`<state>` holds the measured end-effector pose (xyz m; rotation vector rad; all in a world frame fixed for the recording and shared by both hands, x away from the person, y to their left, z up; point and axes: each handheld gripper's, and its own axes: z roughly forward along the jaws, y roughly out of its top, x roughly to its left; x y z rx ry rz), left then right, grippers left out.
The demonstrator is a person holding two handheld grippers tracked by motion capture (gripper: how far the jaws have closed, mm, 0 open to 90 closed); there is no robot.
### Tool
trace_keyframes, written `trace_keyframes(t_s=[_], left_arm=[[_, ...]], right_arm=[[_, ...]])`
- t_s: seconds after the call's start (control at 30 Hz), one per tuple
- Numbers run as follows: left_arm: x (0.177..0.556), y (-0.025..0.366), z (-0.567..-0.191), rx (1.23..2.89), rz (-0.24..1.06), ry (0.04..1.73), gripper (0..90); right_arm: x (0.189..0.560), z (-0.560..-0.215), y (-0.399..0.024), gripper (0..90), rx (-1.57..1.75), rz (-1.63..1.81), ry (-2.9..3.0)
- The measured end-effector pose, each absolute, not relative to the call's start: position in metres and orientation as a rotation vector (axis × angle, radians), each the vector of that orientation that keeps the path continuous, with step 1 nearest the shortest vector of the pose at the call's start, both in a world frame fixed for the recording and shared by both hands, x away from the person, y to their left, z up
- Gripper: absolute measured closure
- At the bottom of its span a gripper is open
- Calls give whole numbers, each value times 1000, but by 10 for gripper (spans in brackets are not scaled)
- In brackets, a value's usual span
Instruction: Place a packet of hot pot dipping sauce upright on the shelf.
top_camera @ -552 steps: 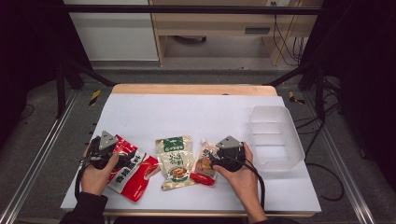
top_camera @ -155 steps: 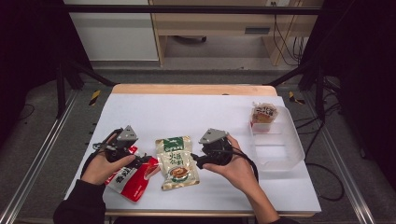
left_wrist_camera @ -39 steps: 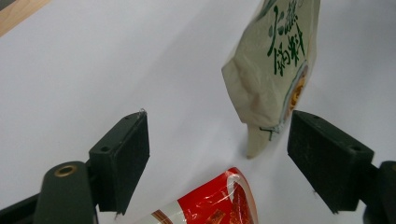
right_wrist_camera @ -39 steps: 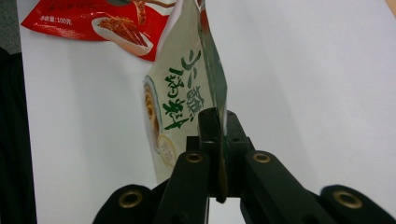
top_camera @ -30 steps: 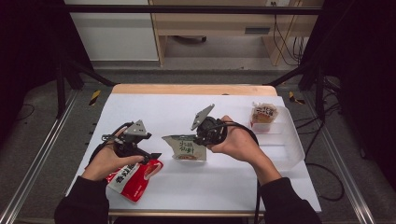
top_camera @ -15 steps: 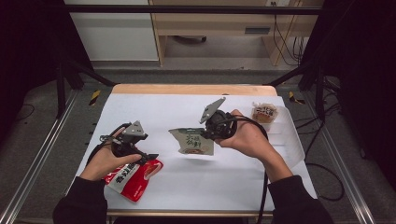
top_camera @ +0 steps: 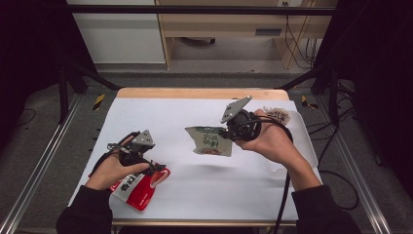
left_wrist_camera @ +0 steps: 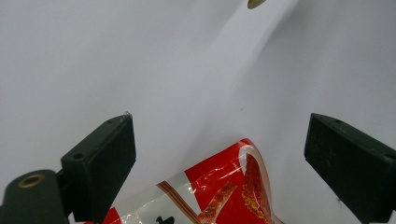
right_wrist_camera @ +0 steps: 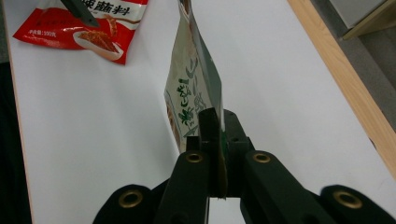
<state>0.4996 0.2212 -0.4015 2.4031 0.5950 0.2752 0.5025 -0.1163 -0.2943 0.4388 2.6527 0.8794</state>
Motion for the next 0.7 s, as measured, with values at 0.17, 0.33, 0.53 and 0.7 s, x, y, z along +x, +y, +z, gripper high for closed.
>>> trace_keyframes(t_s=[0.17, 0.33, 0.53, 0.7], left_arm=[[499, 224, -401, 2399, 274, 610, 89], [498, 224, -401, 2403, 277, 616, 88], [497, 222, -402, 2409, 278, 612, 86], [496, 222, -402, 2410, 285, 615, 84]], right_arm=[[501, -288, -126, 900, 453, 884, 2634], [500, -280, -133, 900, 445, 879, 2612], [498, -266, -143, 900, 448, 882, 2575], [496, -258, -153, 900, 460, 895, 2550]])
